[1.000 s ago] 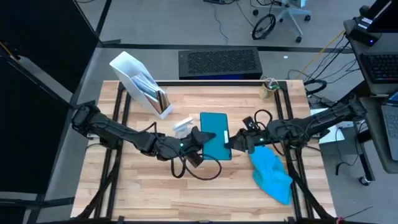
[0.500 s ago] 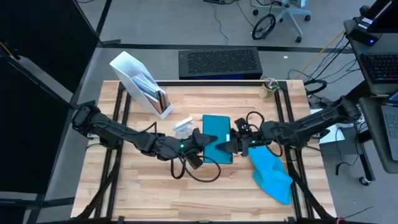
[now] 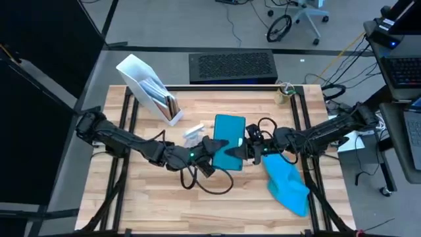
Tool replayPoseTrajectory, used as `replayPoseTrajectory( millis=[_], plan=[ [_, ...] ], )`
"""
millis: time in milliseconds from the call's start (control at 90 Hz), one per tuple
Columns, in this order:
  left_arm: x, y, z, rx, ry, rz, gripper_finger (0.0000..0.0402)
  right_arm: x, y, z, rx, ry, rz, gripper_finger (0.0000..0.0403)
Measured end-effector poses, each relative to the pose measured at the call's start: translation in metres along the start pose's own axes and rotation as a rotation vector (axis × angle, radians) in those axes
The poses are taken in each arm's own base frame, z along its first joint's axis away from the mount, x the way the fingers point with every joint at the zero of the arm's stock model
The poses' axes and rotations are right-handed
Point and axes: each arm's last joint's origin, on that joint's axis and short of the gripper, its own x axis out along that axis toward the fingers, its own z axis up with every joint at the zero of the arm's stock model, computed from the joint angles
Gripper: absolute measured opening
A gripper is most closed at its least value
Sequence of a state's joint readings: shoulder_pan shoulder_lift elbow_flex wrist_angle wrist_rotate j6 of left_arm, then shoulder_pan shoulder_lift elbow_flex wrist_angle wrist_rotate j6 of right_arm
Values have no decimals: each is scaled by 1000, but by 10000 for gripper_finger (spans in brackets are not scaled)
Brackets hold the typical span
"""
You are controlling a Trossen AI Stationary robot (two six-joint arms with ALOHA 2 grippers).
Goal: Apply microfiber cloth
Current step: Spray the back of the blue tablet with the spray bottle
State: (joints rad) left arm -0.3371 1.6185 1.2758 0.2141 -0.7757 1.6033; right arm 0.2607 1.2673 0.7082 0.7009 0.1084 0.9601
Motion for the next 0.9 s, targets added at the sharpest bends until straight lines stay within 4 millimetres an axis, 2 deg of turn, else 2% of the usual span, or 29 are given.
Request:
replayPoseTrajectory(
  millis=[189,389,700,900],
  plan=[
    [-2,-1,-1,132,118,-17,86,-1,-2,-1,-9,21,-23,30],
    [-2,-1,-6,268,210,-42,97,-7,0,-3,63,94,-40,22],
    [-14,18,-21,233,224,-7,97,-30,14,9,54,135,-73,22],
    [-29,36,-33,83,223,46,97,-53,25,23,-28,99,-108,22]
  ],
)
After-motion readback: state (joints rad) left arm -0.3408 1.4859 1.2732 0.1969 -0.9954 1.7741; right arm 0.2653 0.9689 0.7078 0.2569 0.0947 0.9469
